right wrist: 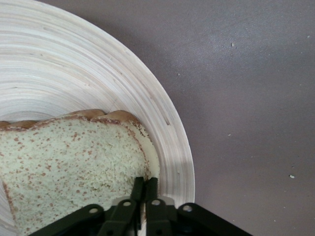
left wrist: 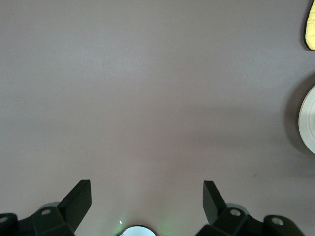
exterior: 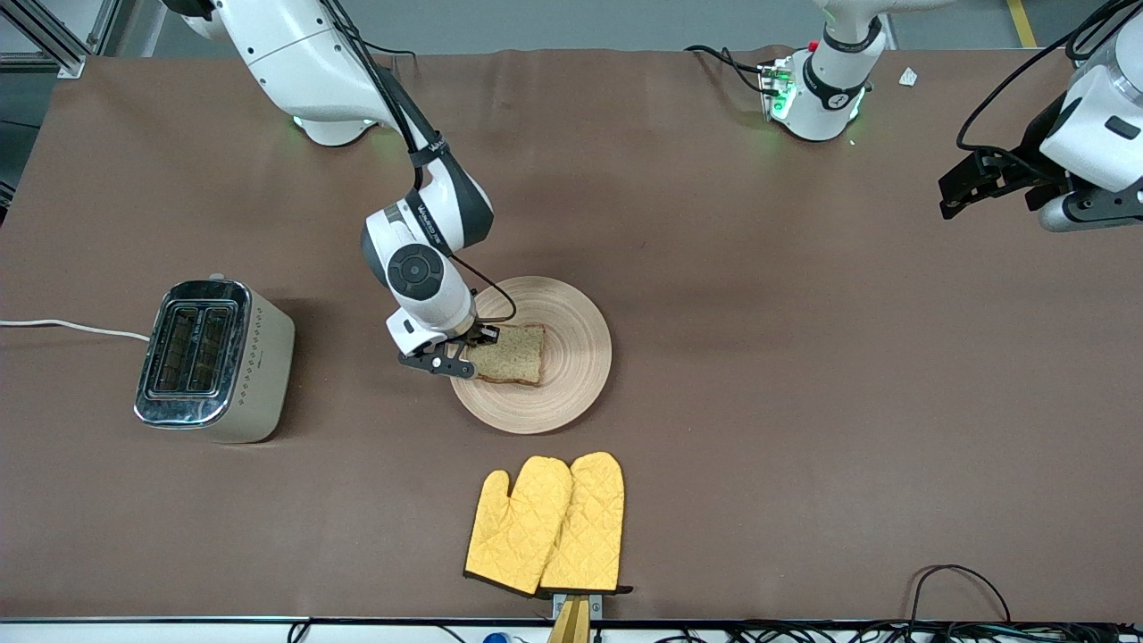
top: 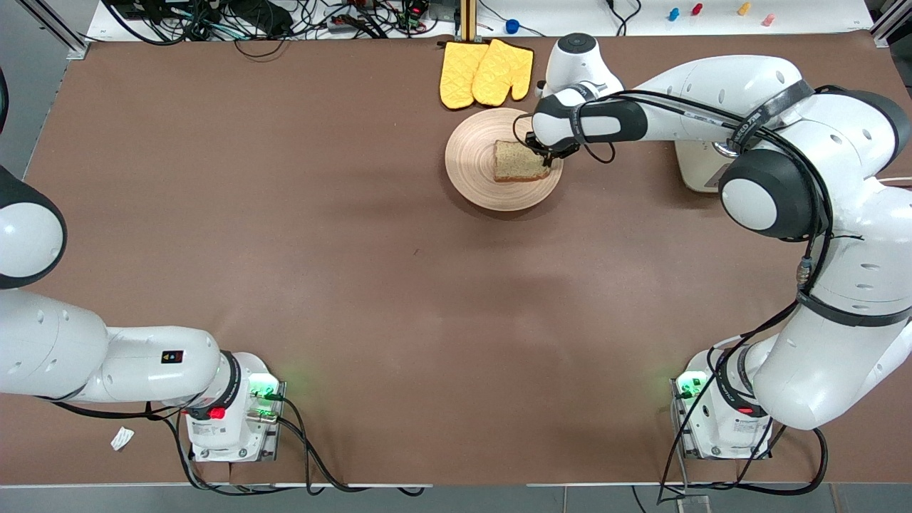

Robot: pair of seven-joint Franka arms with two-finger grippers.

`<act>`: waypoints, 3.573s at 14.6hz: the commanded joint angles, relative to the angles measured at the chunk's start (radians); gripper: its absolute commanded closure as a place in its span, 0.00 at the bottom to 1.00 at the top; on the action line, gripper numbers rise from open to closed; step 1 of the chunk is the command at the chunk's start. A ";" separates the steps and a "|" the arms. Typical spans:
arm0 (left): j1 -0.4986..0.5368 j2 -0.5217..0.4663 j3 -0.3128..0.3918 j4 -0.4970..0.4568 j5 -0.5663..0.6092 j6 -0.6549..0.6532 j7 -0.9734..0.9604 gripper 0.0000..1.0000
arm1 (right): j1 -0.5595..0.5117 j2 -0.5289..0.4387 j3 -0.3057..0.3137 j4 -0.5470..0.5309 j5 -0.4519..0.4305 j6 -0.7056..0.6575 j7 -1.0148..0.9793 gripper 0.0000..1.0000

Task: Move plate and put bread in toaster
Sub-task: 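Grasp the bread slice's crust edge with the right gripper, then lift the bread and carry it above the toaster with the right gripper, then lower the bread into a toaster slot with the right gripper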

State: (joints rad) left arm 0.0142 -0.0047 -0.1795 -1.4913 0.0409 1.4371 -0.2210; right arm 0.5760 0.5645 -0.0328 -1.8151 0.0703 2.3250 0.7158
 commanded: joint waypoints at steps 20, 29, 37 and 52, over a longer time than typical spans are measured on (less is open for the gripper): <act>0.003 -0.009 0.003 -0.011 -0.036 0.006 0.014 0.00 | -0.013 -0.149 -0.025 0.457 -0.444 -0.959 0.027 1.00; 0.006 -0.006 0.005 -0.009 -0.036 0.008 0.014 0.00 | -0.137 -0.175 -0.041 0.444 -0.726 -1.053 -0.218 1.00; 0.004 0.000 0.005 -0.009 -0.036 0.008 0.012 0.00 | -0.154 -0.176 -0.038 0.307 -0.882 -1.016 -0.242 1.00; 0.003 0.008 0.005 0.003 -0.035 0.006 0.012 0.00 | -0.212 -0.235 -0.041 0.106 -0.975 -0.814 -0.228 1.00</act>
State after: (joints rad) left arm 0.0159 0.0020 -0.1781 -1.4945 0.0195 1.4413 -0.2209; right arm 0.3809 0.3702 -0.0868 -1.6267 -0.8723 1.4656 0.4785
